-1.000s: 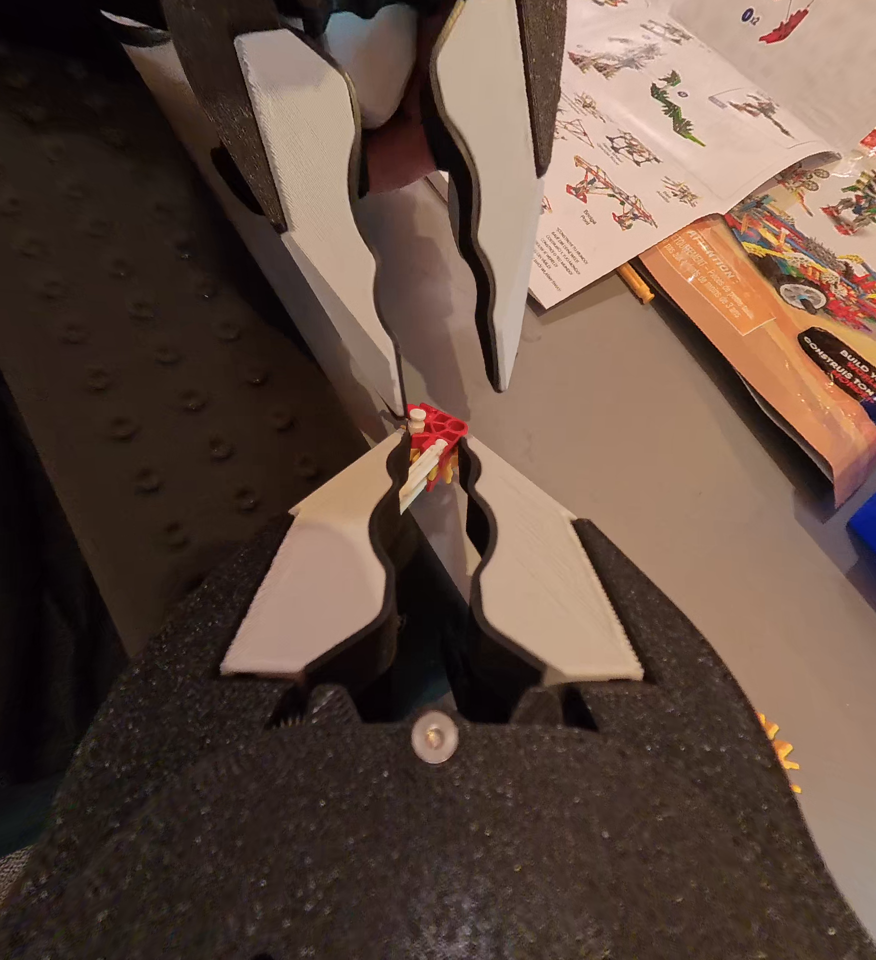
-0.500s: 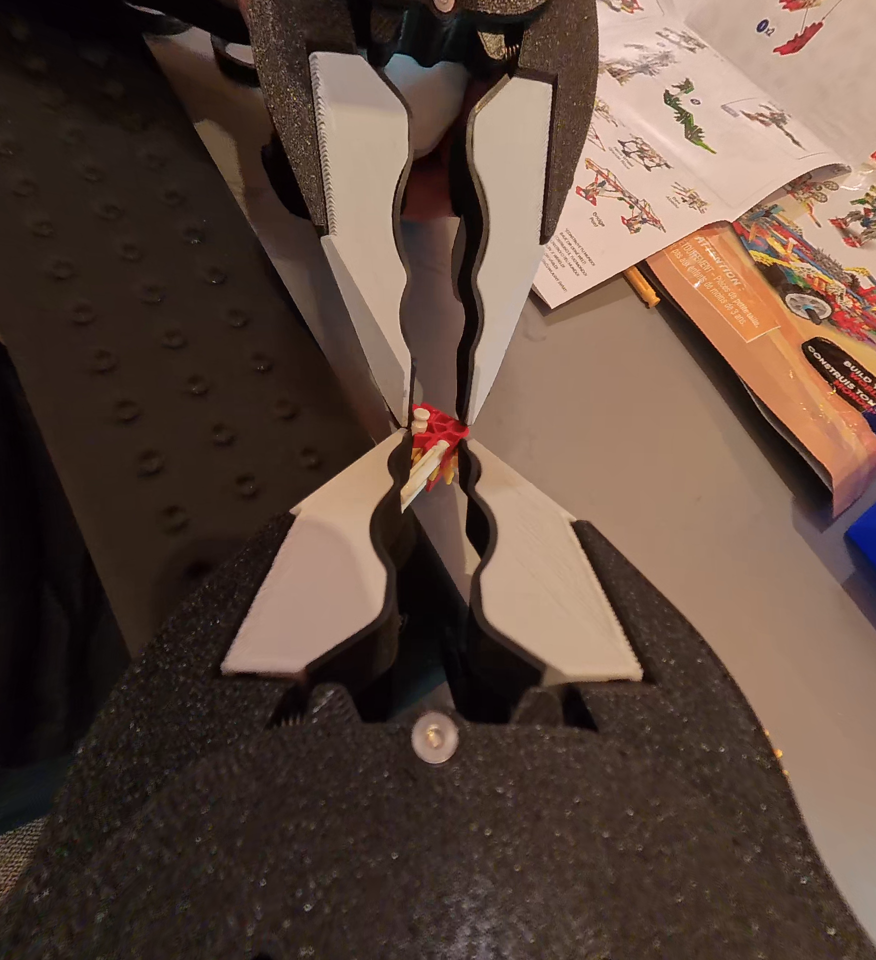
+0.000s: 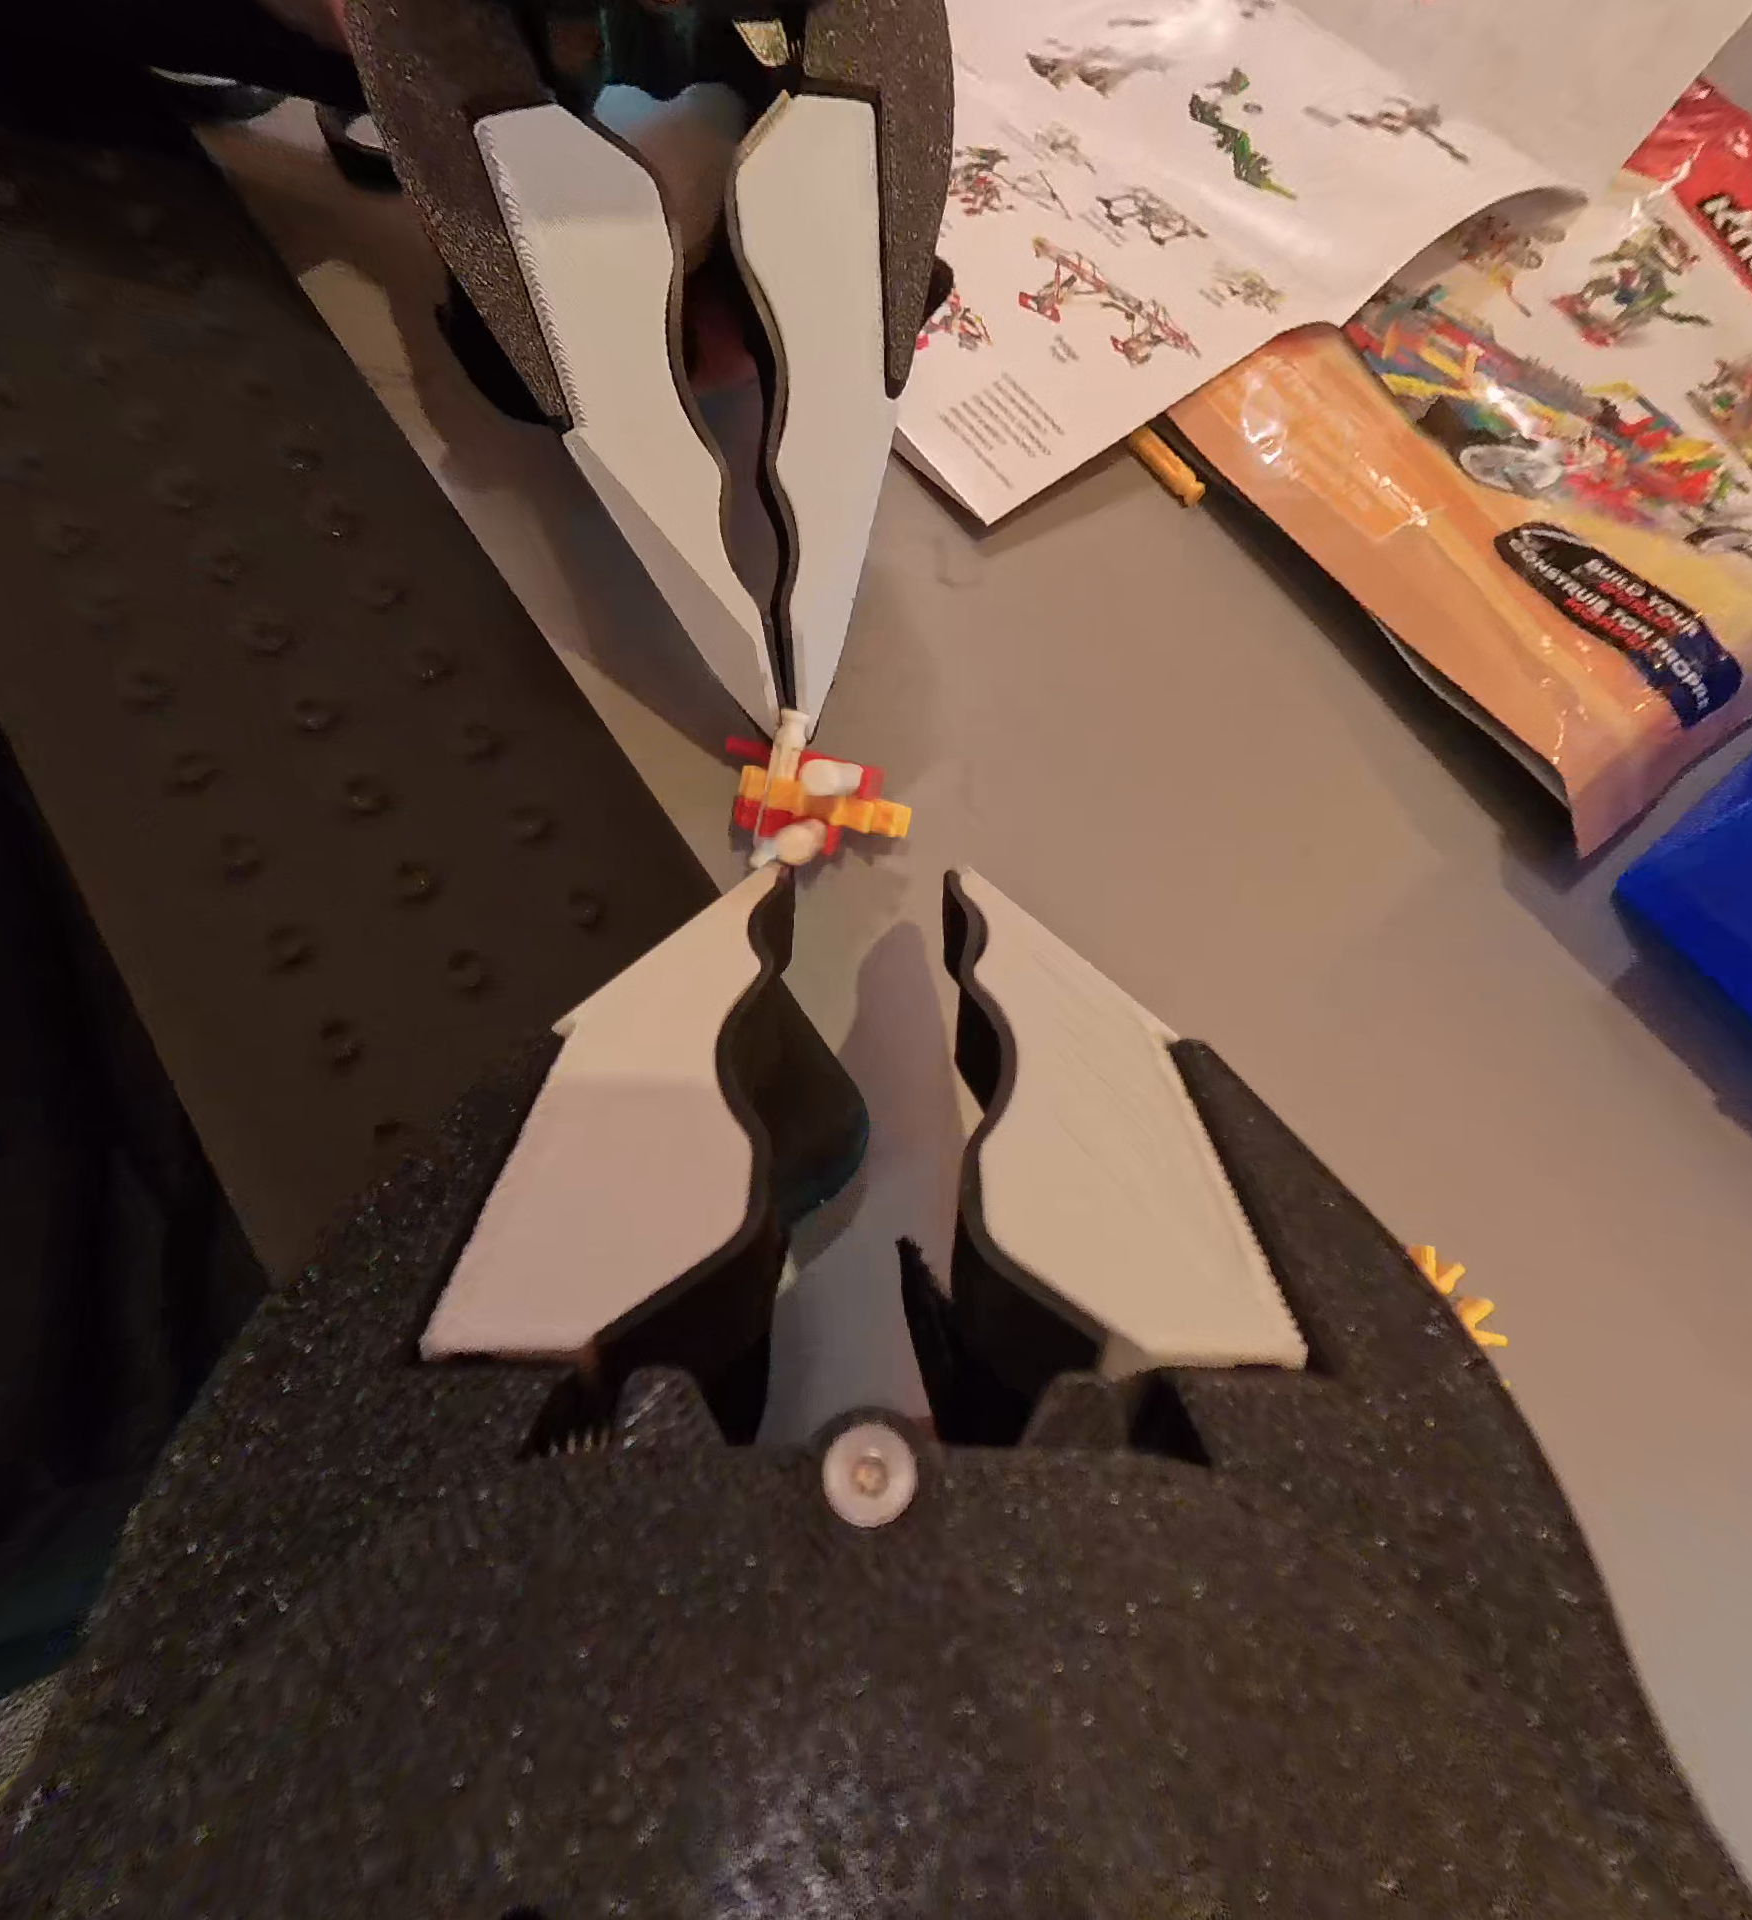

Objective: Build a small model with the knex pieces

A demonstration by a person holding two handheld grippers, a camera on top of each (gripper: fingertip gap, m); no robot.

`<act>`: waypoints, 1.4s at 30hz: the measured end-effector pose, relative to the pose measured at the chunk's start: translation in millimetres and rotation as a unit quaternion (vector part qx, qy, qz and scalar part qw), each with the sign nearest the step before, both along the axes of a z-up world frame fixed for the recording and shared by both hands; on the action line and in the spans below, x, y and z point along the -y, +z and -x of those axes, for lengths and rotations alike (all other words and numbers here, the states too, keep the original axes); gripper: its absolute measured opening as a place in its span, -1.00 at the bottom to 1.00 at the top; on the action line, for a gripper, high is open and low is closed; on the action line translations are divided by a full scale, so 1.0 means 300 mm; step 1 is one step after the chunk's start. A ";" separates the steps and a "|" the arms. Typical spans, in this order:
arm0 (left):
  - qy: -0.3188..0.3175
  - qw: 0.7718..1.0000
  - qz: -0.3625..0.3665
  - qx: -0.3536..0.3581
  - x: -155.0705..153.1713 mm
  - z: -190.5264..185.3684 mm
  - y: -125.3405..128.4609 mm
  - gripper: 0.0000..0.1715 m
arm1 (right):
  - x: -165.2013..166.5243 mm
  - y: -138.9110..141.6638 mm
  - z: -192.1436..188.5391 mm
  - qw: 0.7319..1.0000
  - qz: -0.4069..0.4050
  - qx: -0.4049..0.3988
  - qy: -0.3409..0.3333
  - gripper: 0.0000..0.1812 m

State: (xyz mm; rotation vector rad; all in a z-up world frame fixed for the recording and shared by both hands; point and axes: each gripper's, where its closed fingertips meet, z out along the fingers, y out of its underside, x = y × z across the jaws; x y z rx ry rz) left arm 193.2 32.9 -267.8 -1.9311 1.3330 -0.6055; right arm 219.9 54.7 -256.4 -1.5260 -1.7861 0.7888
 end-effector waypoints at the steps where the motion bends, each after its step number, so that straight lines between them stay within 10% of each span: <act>1: 0.000 1.000 0.000 -0.004 -0.001 0.003 -0.004 -1.00 | 0.002 -0.007 -0.002 1.000 0.002 0.007 0.004 -0.68; 22: -0.002 0.998 -0.043 -0.043 -0.002 -0.005 -0.005 -0.79 | 0.059 -0.031 0.068 0.998 -0.008 0.040 0.051 -0.89; 42: 0.053 0.989 -0.093 -0.098 0.059 0.187 -0.008 -0.59 | -0.030 -0.049 0.171 0.997 -0.040 0.065 0.020 -0.67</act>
